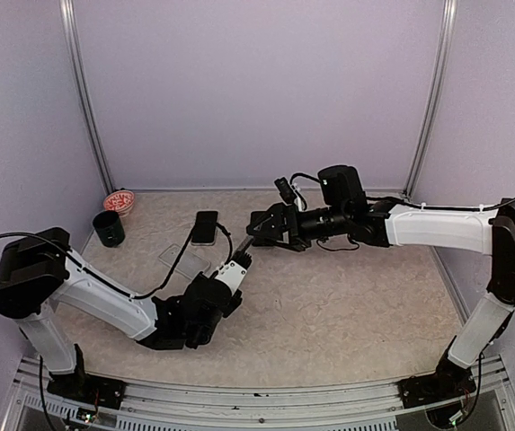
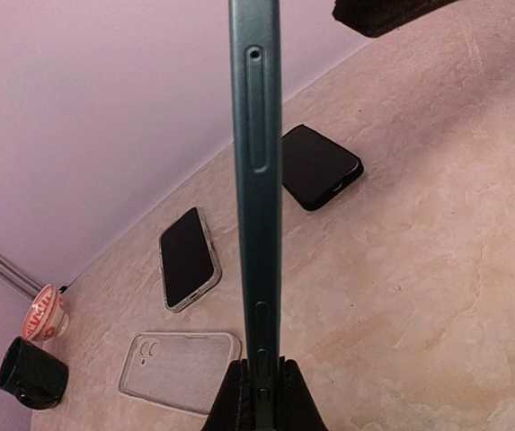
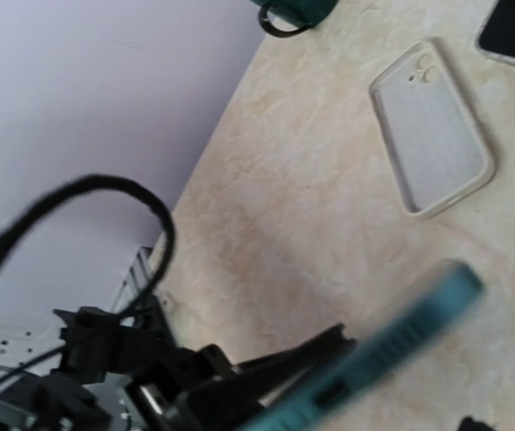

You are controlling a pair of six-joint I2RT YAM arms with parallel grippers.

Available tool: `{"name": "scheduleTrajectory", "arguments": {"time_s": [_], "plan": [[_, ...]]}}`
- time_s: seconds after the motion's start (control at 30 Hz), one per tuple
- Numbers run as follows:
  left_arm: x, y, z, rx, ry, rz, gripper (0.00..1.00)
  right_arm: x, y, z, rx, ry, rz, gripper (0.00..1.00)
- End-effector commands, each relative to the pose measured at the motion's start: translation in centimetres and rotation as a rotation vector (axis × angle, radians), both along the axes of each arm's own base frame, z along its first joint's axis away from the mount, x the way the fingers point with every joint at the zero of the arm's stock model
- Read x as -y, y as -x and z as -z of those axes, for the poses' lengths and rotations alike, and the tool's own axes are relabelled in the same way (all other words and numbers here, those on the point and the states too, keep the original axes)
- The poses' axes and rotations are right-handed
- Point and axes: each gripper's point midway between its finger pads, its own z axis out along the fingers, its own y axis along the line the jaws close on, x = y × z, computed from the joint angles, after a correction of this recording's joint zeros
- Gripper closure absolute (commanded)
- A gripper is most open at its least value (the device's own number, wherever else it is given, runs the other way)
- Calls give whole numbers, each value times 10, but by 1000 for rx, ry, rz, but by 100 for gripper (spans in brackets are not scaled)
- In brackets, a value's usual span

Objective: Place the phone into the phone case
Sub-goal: Pass from the left arm to the right

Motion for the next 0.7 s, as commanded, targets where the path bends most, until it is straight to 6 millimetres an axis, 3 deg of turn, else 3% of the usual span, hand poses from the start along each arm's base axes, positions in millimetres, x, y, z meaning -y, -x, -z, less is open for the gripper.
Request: {"name": "scheduleTrajectory", "arguments": {"time_s": [0.0, 0.3, 0.67], "plan": [[7, 0, -20, 80, 28, -36, 100, -4, 2, 12, -64, -20, -19, 6], [11, 6, -19, 123, -37, -42, 100, -9, -4, 22, -117, -33, -1, 9], [15, 12, -20, 174, -108, -52, 100, -13, -5, 38, -194, -24, 0, 22]]}}
